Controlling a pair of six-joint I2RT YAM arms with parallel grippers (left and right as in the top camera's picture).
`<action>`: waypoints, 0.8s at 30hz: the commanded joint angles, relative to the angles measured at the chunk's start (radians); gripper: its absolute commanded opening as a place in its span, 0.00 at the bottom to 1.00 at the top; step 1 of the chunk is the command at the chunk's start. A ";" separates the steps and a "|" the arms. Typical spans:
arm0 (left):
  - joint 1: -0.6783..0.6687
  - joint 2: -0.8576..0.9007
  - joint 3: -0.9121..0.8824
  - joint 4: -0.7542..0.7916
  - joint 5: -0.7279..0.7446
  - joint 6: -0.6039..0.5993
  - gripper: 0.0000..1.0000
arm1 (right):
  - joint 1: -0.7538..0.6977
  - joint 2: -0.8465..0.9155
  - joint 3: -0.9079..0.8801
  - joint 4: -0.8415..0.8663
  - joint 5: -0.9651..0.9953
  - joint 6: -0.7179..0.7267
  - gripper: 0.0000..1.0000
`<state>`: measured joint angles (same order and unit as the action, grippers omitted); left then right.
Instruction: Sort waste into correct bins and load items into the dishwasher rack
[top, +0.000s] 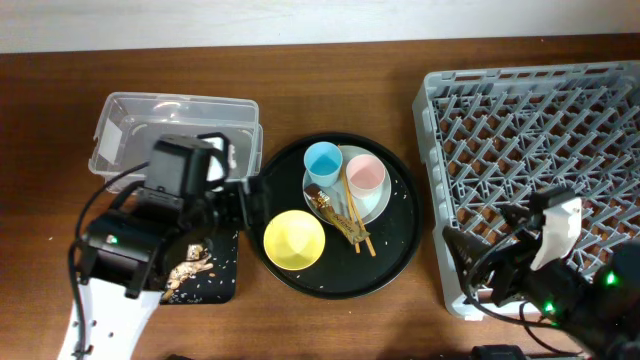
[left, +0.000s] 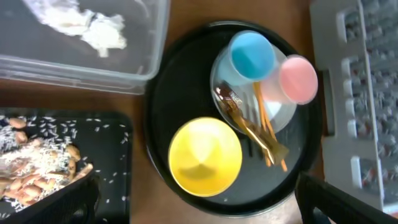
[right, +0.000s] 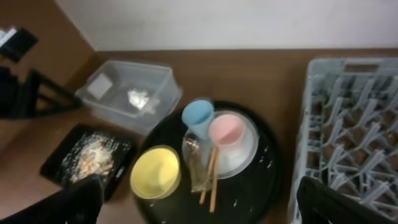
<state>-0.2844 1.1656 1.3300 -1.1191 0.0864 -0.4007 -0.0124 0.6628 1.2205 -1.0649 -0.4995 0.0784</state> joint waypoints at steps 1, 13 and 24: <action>0.132 -0.009 0.014 -0.004 0.047 0.013 1.00 | 0.006 0.052 0.053 -0.032 -0.086 0.009 0.98; 0.222 -0.008 0.013 -0.076 0.089 0.013 0.99 | 0.014 0.333 0.047 -0.161 -0.092 -0.045 0.30; 0.222 -0.008 0.013 -0.072 0.089 0.013 0.99 | 0.323 0.555 0.047 -0.057 0.076 -0.044 0.40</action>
<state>-0.0677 1.1656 1.3300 -1.1923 0.1616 -0.4004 0.2161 1.1473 1.2602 -1.1522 -0.5201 0.0441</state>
